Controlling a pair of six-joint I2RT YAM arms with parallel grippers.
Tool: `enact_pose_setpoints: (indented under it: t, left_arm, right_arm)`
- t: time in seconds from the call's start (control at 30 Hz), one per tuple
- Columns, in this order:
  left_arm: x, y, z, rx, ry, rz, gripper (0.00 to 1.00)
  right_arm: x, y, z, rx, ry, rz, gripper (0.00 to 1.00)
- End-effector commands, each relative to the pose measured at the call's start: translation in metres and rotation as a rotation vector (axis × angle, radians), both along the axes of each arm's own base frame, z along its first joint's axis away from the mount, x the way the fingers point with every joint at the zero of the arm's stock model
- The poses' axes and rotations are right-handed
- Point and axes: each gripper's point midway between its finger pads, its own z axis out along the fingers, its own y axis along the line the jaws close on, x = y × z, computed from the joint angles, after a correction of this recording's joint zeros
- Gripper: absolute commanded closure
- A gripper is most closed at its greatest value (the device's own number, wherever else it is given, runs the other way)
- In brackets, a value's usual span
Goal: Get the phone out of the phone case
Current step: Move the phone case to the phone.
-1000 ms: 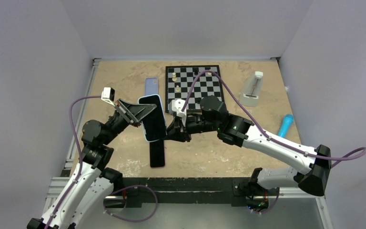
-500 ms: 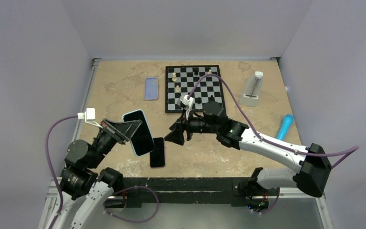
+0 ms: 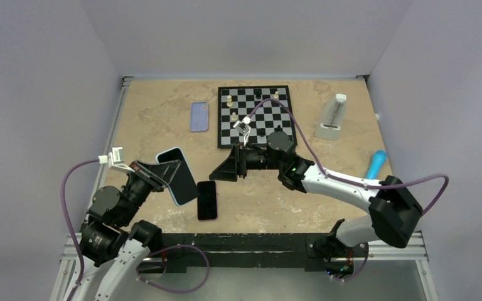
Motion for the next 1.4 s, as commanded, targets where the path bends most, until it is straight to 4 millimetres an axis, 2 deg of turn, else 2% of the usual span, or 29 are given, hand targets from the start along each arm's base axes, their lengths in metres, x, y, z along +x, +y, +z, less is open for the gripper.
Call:
enact_pose_setpoints:
  t: [0.0,0.1,0.3,0.57,0.77,0.93,1.23,1.37]
  left_arm:
    - [-0.006,-0.012,0.035,-0.127,-0.108,-0.072,1.00]
    - [-0.003,-0.014,0.040,-0.150,-0.136,-0.074,1.00]
    - [0.002,-0.012,0.047,-0.163,-0.160,-0.055,1.00]
    - [0.005,-0.013,0.061,-0.208,-0.215,-0.055,1.00]
    - [0.005,-0.013,0.057,-0.210,-0.206,-0.059,1.00]
    - [0.006,-0.009,0.057,-0.202,-0.214,-0.035,1.00]
    - [0.007,-0.013,0.052,-0.201,-0.201,-0.052,1.00]
    - [0.007,-0.017,0.055,-0.232,-0.208,-0.073,1.00]
  right_arm:
    - [-0.023,-0.002,0.045,0.221,0.113,0.142,0.49]
    - [-0.027,0.006,0.040,0.220,0.142,0.159,0.55]
    - [-0.035,0.002,0.038,0.244,0.155,0.176,0.66]
    - [-0.046,0.007,0.029,0.229,0.164,0.186,0.66]
    - [-0.046,0.008,0.033,0.236,0.159,0.190,0.66]
    - [-0.044,0.006,0.028,0.199,0.141,0.156,0.65]
    - [-0.046,0.006,0.040,0.217,0.113,0.161,0.66]
    - [-0.044,0.010,0.032,0.206,0.128,0.168,0.66]
